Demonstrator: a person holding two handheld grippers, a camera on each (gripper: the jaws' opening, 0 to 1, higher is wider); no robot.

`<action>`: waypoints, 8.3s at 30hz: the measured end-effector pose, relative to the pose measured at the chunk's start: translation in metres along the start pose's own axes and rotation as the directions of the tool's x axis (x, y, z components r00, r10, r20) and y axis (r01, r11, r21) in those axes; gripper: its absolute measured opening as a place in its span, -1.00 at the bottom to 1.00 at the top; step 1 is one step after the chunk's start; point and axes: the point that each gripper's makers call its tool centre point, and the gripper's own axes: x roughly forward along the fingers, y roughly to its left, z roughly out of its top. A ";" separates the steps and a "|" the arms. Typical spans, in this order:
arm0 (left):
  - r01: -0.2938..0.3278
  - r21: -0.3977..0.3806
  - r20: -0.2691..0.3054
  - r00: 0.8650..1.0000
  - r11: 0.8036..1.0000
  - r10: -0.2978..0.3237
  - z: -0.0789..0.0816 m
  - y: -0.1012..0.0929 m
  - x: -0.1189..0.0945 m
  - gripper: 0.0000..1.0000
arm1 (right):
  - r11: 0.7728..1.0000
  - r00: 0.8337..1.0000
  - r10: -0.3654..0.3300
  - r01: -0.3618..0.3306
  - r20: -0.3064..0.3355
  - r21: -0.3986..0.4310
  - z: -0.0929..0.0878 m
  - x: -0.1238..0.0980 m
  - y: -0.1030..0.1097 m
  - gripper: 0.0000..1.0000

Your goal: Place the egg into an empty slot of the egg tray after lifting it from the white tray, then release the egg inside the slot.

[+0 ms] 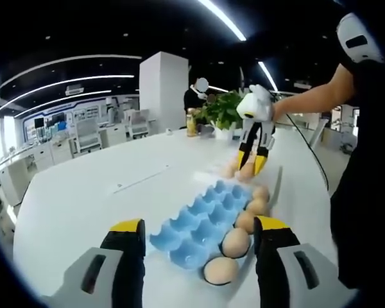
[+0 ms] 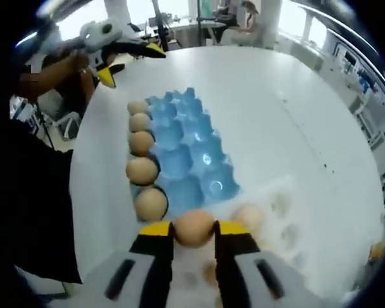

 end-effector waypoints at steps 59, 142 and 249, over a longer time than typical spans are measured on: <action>-0.008 -0.024 -0.001 1.000 1.000 0.008 -0.013 0.008 -0.003 0.38 | 0.973 0.971 0.174 -0.144 0.165 -0.180 0.154 0.069 0.058 -0.51; -0.005 -0.042 -0.022 1.000 0.999 0.004 -0.017 0.011 -0.004 0.39 | 0.962 0.932 0.215 -0.151 0.293 -0.226 0.181 0.102 0.057 -0.24; -0.024 -0.002 -0.026 0.999 1.000 0.024 0.011 0.008 0.000 0.34 | 0.996 0.992 -0.058 0.050 -0.111 -0.072 -0.074 -0.001 -0.032 -0.51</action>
